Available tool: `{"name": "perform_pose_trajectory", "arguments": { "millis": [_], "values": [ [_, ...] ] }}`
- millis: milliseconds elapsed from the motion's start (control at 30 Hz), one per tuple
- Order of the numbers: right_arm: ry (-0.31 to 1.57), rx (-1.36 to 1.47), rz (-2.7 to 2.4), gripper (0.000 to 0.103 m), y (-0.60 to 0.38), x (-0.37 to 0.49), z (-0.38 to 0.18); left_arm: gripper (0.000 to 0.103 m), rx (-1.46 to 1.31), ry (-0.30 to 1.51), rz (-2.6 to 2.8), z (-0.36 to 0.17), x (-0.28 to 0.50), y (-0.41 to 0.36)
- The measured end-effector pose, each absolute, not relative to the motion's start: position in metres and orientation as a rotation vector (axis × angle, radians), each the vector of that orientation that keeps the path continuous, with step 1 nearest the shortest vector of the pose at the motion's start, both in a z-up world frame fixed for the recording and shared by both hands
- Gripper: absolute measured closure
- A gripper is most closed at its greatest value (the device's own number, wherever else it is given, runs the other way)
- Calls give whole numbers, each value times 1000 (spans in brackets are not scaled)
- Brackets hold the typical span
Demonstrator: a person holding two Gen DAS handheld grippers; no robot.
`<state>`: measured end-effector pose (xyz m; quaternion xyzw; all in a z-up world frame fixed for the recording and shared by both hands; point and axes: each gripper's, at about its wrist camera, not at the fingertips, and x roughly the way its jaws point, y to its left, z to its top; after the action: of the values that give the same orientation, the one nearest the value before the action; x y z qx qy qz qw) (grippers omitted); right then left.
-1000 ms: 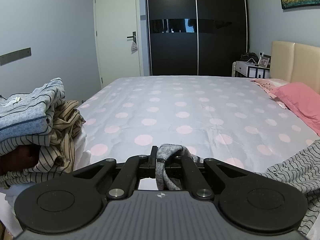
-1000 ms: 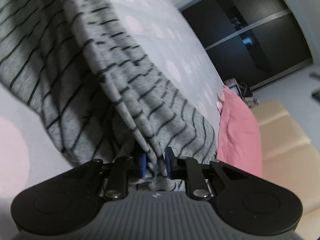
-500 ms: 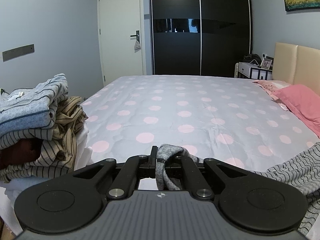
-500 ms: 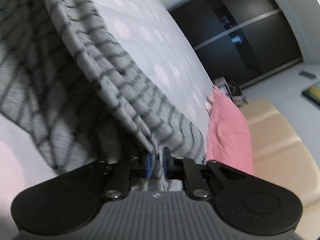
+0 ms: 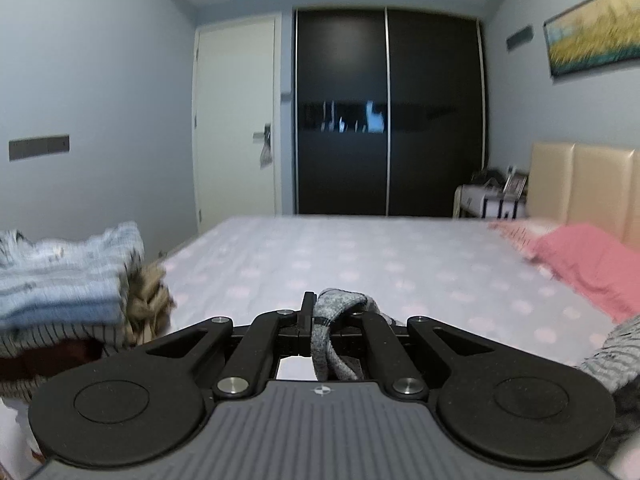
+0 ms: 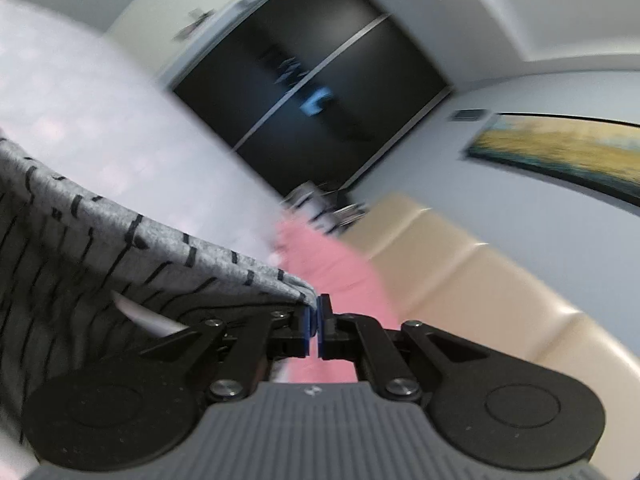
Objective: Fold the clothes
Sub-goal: 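Lift the striped garment with both grippers and shake it out in the air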
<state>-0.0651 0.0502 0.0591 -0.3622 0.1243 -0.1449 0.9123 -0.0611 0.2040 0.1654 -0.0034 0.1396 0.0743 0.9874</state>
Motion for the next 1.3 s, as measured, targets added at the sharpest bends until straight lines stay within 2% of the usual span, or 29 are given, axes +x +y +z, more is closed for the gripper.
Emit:
{"name": "perform_pose_trajectory", "arguments": {
  "millis": [200, 500, 633, 733, 867, 1167, 1300],
  "values": [
    [114, -634, -427, 100, 34, -115, 140, 101, -25, 163, 93, 215, -102, 200],
    [-122, -630, -542, 100, 23, -199, 248, 101, 16, -1, 32, 300, -161, 201],
    [-214, -609, -577, 100, 22, -221, 292, 102, 48, 21, -2, 323, -157, 203],
    [-188, -586, -563, 100, 19, -214, 307, 102, 57, 105, -19, 314, -127, 207],
    [-70, -602, -524, 100, 16, -178, 279, 102, 56, 249, -20, 273, -79, 210],
    [257, -637, -428, 100, 13, -48, 147, 102, 91, 619, -8, 165, 57, 216],
    [365, -670, -391, 100, 13, 24, 99, 102, 147, 707, 29, 128, 124, 213]
  ]
}}
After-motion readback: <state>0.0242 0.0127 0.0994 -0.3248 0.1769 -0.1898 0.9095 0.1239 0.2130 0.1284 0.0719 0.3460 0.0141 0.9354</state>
